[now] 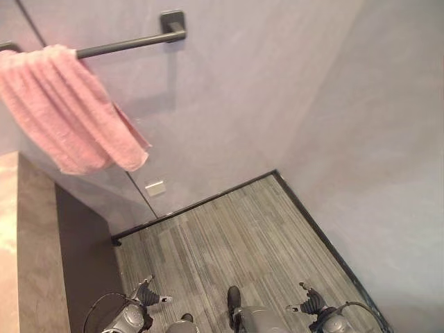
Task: Put brush and paste in cup on sink, flatten towel.
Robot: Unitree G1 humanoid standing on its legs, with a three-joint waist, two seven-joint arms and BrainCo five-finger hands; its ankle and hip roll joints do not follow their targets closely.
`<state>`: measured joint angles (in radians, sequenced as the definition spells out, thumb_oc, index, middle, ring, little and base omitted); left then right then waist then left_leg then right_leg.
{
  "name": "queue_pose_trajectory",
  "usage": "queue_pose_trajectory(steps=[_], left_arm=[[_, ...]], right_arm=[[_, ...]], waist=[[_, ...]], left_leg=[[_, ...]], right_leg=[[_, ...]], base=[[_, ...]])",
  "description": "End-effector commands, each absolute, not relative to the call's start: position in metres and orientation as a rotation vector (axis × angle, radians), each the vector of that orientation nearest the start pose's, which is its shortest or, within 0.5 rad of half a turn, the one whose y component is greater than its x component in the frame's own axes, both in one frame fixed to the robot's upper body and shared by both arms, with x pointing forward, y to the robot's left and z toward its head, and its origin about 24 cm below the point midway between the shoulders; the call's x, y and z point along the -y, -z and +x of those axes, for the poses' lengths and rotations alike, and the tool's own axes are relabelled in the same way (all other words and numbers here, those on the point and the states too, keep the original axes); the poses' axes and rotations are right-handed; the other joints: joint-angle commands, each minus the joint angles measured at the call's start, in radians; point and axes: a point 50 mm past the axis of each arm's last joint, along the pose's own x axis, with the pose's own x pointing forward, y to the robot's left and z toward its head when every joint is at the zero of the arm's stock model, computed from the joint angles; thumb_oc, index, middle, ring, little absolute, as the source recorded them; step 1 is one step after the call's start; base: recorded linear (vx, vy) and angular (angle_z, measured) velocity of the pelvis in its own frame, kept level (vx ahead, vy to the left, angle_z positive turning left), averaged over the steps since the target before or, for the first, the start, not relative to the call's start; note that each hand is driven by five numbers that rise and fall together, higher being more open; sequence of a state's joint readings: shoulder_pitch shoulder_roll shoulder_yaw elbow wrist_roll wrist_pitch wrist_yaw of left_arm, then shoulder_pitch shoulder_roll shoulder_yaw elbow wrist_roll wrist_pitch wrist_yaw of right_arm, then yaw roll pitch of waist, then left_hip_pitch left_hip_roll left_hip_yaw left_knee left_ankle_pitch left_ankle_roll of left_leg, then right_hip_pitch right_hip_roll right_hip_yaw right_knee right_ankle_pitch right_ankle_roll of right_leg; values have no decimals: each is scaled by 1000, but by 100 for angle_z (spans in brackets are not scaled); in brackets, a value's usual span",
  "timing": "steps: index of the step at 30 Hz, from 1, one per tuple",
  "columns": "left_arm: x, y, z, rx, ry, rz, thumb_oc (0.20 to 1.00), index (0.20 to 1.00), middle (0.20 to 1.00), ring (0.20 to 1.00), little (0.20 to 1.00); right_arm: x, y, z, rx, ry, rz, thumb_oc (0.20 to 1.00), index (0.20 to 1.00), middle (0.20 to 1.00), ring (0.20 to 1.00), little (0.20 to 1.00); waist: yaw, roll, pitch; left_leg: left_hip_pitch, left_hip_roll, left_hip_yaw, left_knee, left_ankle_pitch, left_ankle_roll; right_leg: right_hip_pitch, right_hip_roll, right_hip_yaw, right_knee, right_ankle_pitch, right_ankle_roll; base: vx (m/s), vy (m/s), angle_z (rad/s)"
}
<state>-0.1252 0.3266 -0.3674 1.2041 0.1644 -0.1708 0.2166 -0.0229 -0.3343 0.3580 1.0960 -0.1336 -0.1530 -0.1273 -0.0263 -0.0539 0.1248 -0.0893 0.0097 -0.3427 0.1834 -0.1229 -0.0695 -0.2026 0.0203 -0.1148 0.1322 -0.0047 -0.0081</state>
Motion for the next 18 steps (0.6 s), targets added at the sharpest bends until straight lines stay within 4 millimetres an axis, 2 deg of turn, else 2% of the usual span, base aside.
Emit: queue_pose_trajectory(steps=[1, 2, 3, 5, 6, 7, 8, 9, 12, 18], left_arm=[[-253, 122, 173, -812, 0, 733, 1000, 1000, 1000, 1000, 1000], [-253, 122, 173, -812, 0, 733, 1000, 1000, 1000, 1000, 1000], [-251, 122, 175, -806, 4, 732, 1000, 1000, 1000, 1000, 1000], [-247, 120, 179, -793, 16, 741, 1000, 1000, 1000, 1000, 1000], [-247, 120, 179, -793, 16, 741, 1000, 1000, 1000, 1000, 1000], [-242, 119, 184, -774, 46, 756, 1000, 1000, 1000, 1000, 1000], [-242, 119, 185, -774, 46, 757, 1000, 1000, 1000, 1000, 1000], [-236, 119, 187, -761, 70, 761, 1000, 1000, 1000, 1000, 1000], [-236, 121, 183, -770, 78, 761, 1000, 1000, 1000, 1000, 1000], [-237, 128, 169, -810, 96, 762, 1000, 1000, 1000, 1000, 1000]], right_arm=[[250, 132, 138, -880, -107, -677, 1000, 1000, 1000, 1000, 1000], [250, 132, 138, -880, -107, -677, 1000, 1000, 1000, 1000, 1000], [251, 132, 138, -880, -103, -685, 1000, 1000, 1000, 1000, 1000], [252, 132, 137, -887, -99, -693, 1000, 1000, 1000, 1000, 1000], [252, 132, 137, -887, -99, -693, 1000, 1000, 1000, 1000, 1000], [254, 134, 133, -907, -96, -705, 1000, 1000, 1000, 1000, 1000], [254, 134, 133, -907, -95, -705, 1000, 1000, 1000, 1000, 1000], [253, 136, 130, -921, -106, -717, 1000, 1000, 1000, 1000, 1000], [250, 137, 130, -923, -125, -724, 1000, 1000, 1000, 1000, 1000], [244, 134, 141, -884, -123, -702, 1000, 1000, 1000, 1000, 1000]], waist=[[-35, -33, -2], [-35, -33, -2], [-42, -35, 1], [-60, -37, -2], [-59, -37, -3], [-71, -33, -6], [-71, -32, -6], [-75, -27, -8], [-69, -22, -11], [-53, -13, -11]], left_leg=[[30, -57, 217, -69, 64, 36], [30, -57, 217, -69, 64, 36], [24, -37, 322, -64, 56, 38], [6, -5, 485, -63, 61, 45], [5, -5, 486, -61, 60, 45], [0, 11, 589, -52, 63, 44], [-2, 12, 589, -50, 62, 44], [-1, 15, 643, -48, 63, 44], [5, 3, 623, -55, 59, 47], [26, -28, 595, -68, 29, 85]], right_leg=[[25, -61, 33, 39, -11, 109], [25, -61, 33, 39, -11, 109], [44, -69, 14, 24, -11, 111], [58, -82, -18, -1, -1, 115], [57, -81, -17, -2, 0, 115], [65, -90, -48, -18, 6, 114], [65, -90, -48, -19, 7, 114], [77, -97, -76, -29, 10, 112], [86, -93, -77, -26, 8, 112], [83, -109, -48, 46, -3, 127]], base=[[24, -98, 80], [32, -124, 99], [-3, -48, 100], [-27, -51, 94], [-34, -43, 81], [-15, -27, 61], [-14, -36, 54], [0, -9, 31], [40, 32, 14], [44, 126, 4]])
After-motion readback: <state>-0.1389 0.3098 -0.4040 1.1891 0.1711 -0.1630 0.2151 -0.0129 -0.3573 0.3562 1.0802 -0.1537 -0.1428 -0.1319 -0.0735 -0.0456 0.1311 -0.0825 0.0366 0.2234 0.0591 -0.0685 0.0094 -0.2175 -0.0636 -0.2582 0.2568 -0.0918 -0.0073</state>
